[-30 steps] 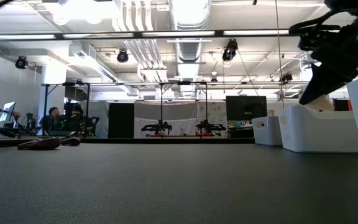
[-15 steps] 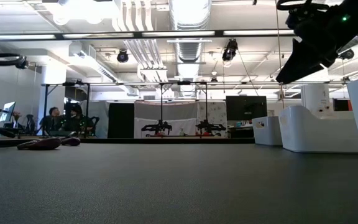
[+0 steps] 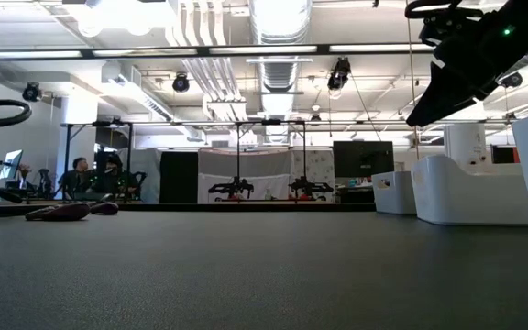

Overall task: Sort produce into baskets
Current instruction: Put the garlic into the top white bin

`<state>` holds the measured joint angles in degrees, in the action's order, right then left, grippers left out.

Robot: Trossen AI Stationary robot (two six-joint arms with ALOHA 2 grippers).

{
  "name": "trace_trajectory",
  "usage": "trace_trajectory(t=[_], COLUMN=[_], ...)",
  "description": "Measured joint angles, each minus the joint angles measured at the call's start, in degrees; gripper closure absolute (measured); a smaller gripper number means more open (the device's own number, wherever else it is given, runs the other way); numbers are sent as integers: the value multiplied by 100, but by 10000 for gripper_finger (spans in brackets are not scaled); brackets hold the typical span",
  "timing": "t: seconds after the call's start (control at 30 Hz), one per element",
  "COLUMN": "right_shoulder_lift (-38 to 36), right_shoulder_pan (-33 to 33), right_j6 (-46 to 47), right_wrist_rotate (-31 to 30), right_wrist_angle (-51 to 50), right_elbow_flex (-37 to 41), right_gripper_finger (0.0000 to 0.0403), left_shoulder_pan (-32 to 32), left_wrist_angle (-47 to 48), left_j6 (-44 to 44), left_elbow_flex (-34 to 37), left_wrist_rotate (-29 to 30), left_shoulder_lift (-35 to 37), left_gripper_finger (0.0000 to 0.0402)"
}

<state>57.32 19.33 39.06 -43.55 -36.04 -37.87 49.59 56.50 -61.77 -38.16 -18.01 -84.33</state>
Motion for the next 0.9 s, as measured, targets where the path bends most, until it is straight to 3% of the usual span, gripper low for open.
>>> trace_trajectory(t=[0.13,0.33,0.53,0.63,0.73,0.9], right_shoulder_lift=[0,0,0,1,77,507], right_shoulder_pan=[0,0,0,0,0,0], right_j6=[-10,-12,-29,-178,-681,-1834], right_wrist_rotate=[0,2,2,0,4,154], right_wrist_angle=[30,57,83,295,909,2235], right_elbow_flex=[0,-34,-211,-260,-260,-260], right_gripper_finger=[82,89,96,99,102,97], left_shoulder_pan=[-1,-9,-143,-336,-600,-1504], left_wrist_angle=[-272,-238,-136,-90,-199,-1372], left_j6=[-36,-251,-249,20,679,2377], left_elbow_flex=[-3,-58,-733,-1313,-1917,-2505], left_wrist_rotate=[191,100,272,1026,2359,3966], left_shoulder_lift=[-27,-87,-87,-87,-87,-86], left_gripper_finger=[198,289,331,327,323,323])
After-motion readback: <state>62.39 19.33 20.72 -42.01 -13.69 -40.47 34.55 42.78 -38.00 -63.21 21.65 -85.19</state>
